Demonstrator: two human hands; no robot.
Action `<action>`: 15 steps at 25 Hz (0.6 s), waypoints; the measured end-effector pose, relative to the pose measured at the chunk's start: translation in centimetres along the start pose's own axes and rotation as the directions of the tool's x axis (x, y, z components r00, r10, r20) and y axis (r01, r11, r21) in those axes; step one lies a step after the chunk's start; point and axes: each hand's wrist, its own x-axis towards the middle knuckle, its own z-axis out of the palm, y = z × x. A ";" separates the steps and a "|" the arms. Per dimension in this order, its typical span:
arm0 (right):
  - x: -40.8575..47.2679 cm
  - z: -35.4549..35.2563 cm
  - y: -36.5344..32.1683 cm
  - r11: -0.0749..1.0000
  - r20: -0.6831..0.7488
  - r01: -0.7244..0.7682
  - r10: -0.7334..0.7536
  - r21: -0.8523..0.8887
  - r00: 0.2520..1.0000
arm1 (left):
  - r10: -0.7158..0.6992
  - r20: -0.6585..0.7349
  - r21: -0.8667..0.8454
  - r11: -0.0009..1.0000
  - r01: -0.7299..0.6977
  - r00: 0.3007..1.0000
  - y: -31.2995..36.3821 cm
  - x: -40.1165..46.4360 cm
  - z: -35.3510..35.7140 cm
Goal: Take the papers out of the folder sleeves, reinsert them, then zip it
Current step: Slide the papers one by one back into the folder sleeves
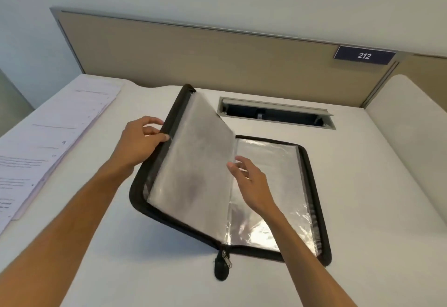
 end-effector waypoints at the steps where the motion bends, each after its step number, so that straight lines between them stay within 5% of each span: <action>1: -0.1 -0.7 -1.3 0.998 0.013 0.032 -0.033 0.048 0.999 | 0.054 0.043 -0.041 0.998 -0.052 0.998 1.7 -1.0 0.7; 5: -0.3 -4.1 -5.9 0.965 -0.014 0.077 -0.076 0.249 0.997 | 0.238 0.356 -0.316 0.941 -0.123 0.904 5.0 -4.6 5.2; 10: -0.8 -9.2 -6.8 0.992 -0.147 -0.038 0.055 0.117 0.988 | 0.300 0.683 -0.118 0.945 -0.305 0.666 0.3 -6.1 11.6; 12: -1.5 -10.7 -6.2 0.991 -0.190 -0.088 0.106 0.100 0.976 | 0.276 0.703 -0.007 0.924 -0.381 0.655 -2.1 -6.2 13.0; 15: -2.8 -12.7 -4.7 0.990 -0.264 -0.131 0.142 0.057 0.954 | 0.149 0.654 0.257 0.878 -0.403 0.741 -5.6 -6.2 14.2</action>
